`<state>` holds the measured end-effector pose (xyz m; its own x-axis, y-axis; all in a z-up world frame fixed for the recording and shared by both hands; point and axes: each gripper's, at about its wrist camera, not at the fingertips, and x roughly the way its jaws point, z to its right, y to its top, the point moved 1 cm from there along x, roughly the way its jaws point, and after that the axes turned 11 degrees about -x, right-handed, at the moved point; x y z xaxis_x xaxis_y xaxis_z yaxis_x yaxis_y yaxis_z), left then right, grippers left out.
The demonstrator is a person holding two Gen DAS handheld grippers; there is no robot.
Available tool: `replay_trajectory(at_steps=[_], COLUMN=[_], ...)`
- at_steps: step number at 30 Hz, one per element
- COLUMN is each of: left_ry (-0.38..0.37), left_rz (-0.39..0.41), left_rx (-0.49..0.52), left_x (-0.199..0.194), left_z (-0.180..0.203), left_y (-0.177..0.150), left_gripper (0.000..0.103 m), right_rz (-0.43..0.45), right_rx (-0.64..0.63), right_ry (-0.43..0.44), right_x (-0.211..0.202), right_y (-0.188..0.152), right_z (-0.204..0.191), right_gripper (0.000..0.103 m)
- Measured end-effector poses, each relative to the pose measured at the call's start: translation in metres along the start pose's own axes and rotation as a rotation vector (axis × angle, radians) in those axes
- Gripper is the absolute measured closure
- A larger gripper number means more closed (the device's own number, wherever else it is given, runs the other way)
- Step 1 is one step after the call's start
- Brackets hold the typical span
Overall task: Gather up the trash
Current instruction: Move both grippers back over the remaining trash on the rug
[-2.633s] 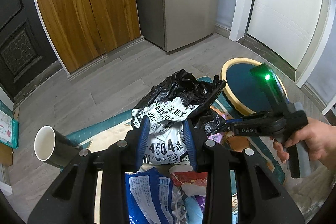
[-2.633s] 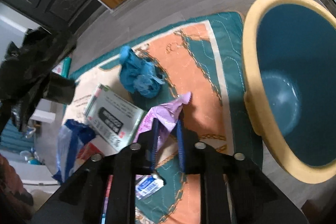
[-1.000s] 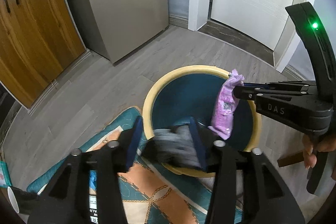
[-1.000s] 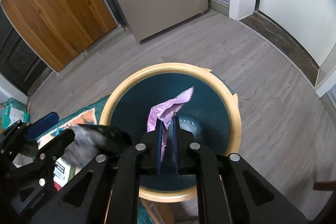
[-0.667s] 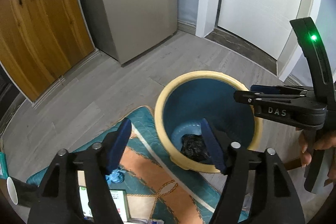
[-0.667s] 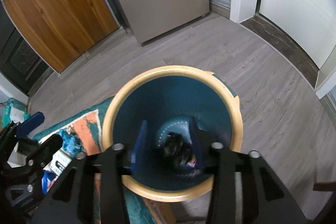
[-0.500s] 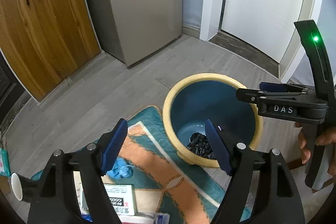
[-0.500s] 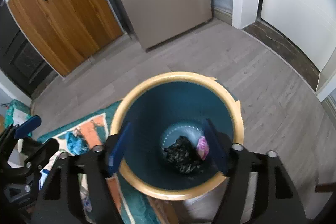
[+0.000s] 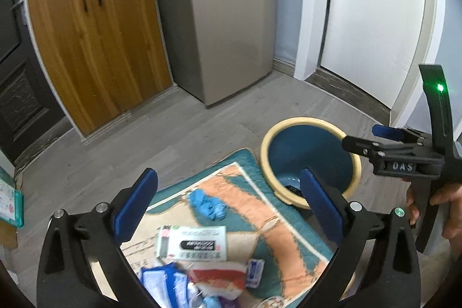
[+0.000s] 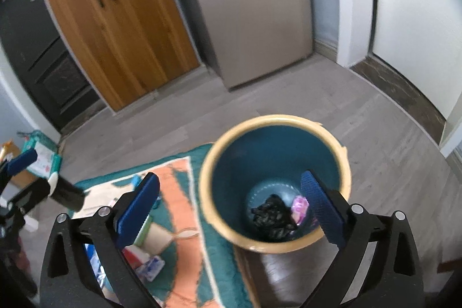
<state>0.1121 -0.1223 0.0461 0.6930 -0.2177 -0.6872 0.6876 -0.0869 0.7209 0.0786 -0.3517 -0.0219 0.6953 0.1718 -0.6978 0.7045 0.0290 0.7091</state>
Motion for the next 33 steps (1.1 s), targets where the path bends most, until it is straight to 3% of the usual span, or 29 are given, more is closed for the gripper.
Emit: replay_trajectory(at_steps=[9, 18, 24, 33], left_ry=[0.064, 0.093, 0.129, 0.147], left_rz=[0.021, 0.015, -0.036, -0.159], left_rx=[-0.054, -0.161, -0.232, -0.273], left_x=[-0.038, -0.062, -0.053, -0.029], left_z=[-0.05, -0.094, -0.121, -0.155], left_y=[-0.022, -0.062, -0.099, -0.126], left_gripper=[0.006, 0.006, 0.006, 0.006], right_rz=[-0.016, -0.032, -0.104, -0.201], right_rx=[-0.142, -0.157, -0.046, -0.169], right_ry=[0.012, 0.055, 0.144, 0.125], right_x=[-0.004, -0.009, 0.003, 0.031], right_y=[-0.011, -0.03, -0.047, -0.064], right_z=[-0.054, -0.089, -0.101, -0.136], right_gripper=[0.005, 0.005, 0.005, 0.005])
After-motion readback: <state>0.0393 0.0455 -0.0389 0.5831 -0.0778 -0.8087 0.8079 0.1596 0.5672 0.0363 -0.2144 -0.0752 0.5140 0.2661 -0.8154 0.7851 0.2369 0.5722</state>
